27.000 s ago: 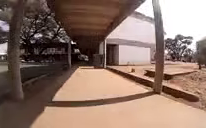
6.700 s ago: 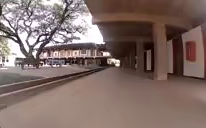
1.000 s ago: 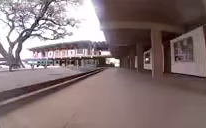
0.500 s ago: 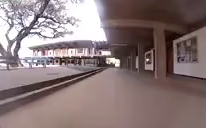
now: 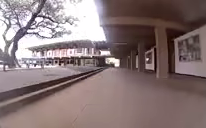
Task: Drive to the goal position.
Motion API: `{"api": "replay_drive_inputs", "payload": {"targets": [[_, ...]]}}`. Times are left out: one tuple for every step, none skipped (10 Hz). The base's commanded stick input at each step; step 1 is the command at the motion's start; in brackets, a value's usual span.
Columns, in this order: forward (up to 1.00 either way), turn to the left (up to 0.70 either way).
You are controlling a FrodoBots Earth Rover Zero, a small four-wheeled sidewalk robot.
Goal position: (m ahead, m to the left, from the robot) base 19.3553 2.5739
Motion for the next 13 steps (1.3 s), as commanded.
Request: {"api": "replay_drive_inputs", "payload": {"targets": [[0.5,0.0],[0.5,0.0],[0.5,0.0],[0.5,0.0],[0.5,0.0],[0.5,0.0],[0.5,0.0],[0.5,0.0],[0.5,0.0],[0.5,0.0],[0.5,0.0],[0.5,0.0],[0.5,0.0]]}}
